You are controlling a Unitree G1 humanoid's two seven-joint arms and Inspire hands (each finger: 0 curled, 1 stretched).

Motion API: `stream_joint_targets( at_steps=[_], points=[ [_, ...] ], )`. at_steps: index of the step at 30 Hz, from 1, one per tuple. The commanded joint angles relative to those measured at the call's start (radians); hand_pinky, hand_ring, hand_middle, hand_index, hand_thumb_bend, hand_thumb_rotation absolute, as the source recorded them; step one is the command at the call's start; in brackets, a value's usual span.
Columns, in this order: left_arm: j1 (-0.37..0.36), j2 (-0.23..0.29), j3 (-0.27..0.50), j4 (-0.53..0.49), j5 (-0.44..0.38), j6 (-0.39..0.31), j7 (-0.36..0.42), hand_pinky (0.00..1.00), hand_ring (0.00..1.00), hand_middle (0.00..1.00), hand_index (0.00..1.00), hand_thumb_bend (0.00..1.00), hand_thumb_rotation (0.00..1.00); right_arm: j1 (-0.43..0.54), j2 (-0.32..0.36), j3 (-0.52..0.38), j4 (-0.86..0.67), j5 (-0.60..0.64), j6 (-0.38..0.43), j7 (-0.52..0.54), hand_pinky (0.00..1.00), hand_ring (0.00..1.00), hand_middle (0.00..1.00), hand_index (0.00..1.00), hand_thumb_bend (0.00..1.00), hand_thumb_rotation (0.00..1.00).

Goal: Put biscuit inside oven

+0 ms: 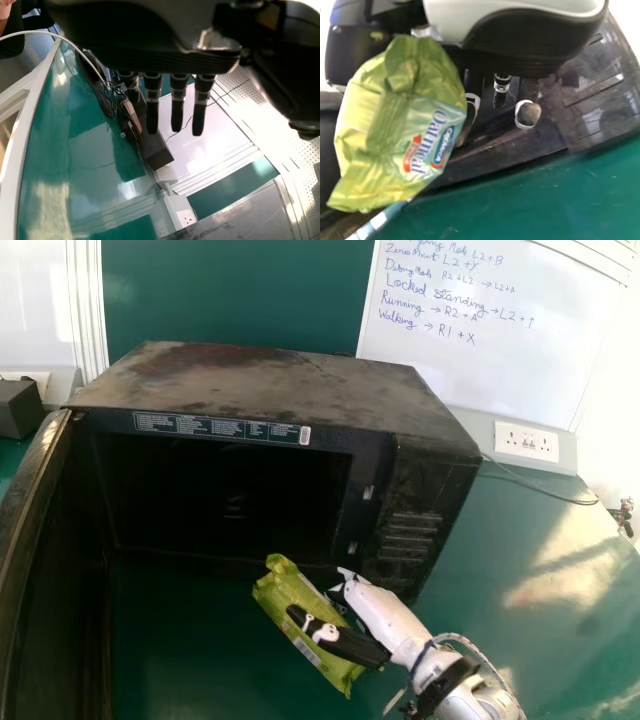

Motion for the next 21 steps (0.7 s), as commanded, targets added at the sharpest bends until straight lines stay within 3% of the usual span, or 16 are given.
stream_joint_targets(
  at_steps=[1,21],
  points=[
    [0.032,-0.079,-0.007,-0.007,-0.003,0.003,0.007,0.73,0.82,0.87,0.82,0.59,0.70,-0.026,0.024,0.009,0.009,0.022,0.011,-0.006,0.01,0.05,0.08,0.12,0.56,0.00],
    [0.053,-0.085,-0.017,0.005,-0.008,-0.034,0.011,0.77,0.85,0.88,0.83,0.56,0.67,-0.201,0.226,0.148,0.183,-0.025,0.053,-0.085,0.01,0.04,0.08,0.11,0.54,0.00]
  ],
)
